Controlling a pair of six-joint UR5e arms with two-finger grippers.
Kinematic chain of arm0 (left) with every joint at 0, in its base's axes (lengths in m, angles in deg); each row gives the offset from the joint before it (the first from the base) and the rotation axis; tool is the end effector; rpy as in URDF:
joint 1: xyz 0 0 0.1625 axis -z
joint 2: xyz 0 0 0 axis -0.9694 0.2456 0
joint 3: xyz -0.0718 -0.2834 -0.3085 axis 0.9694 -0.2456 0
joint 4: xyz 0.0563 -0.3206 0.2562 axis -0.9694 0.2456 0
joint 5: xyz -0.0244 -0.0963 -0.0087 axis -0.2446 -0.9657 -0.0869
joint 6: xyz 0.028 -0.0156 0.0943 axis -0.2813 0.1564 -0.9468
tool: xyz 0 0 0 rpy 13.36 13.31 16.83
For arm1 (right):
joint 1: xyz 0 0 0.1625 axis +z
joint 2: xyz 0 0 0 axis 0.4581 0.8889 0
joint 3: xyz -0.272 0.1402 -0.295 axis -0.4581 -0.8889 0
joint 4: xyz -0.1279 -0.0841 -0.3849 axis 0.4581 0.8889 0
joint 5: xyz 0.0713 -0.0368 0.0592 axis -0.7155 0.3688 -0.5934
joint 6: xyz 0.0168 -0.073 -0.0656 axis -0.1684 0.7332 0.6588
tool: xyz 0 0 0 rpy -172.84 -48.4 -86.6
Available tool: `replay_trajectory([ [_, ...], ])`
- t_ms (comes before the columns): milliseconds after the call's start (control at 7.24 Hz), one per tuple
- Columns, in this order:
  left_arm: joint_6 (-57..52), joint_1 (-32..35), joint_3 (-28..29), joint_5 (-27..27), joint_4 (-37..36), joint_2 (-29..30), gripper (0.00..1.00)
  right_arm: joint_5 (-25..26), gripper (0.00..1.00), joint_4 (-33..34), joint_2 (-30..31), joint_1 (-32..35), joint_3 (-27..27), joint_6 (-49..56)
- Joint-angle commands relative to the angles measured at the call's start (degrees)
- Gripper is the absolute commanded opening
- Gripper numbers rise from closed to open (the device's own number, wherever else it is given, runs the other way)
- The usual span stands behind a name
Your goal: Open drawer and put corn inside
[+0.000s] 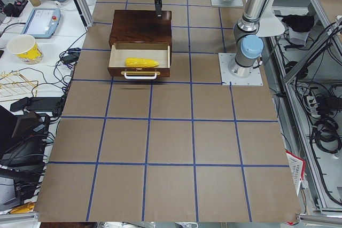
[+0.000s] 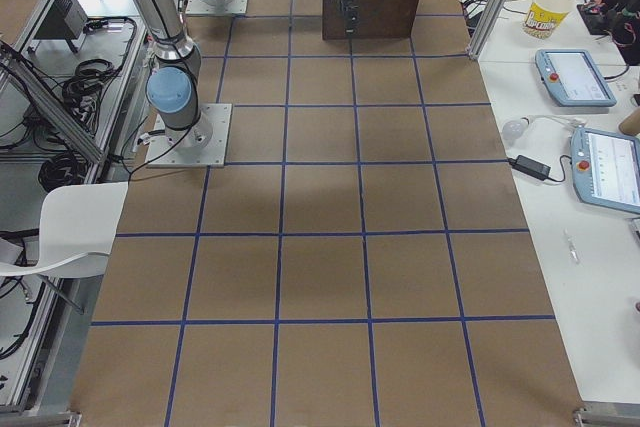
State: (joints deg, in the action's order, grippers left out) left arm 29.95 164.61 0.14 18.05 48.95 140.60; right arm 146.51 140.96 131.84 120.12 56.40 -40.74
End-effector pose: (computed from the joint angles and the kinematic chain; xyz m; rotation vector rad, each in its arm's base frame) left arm -0.1229 -0.5166 0.4710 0.0669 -3.1373 -0.1214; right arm 0.1557 -0.4997 0.4637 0.2137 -3.1066 -0.0007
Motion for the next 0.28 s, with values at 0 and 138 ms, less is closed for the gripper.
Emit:
replay_trajectory([
  [0, -0.12, 0.03, -0.01, 0.08, -0.02, 0.06, 1.0, 0.0, 1.0, 0.0, 0.0, 0.04, 0.0, 0.0],
  [138, -0.13, 0.03, -0.01, 0.08, -0.1, 0.06, 1.0, 0.0, 1.0, 0.0, 0.0, 0.04, 0.0, 0.0],
])
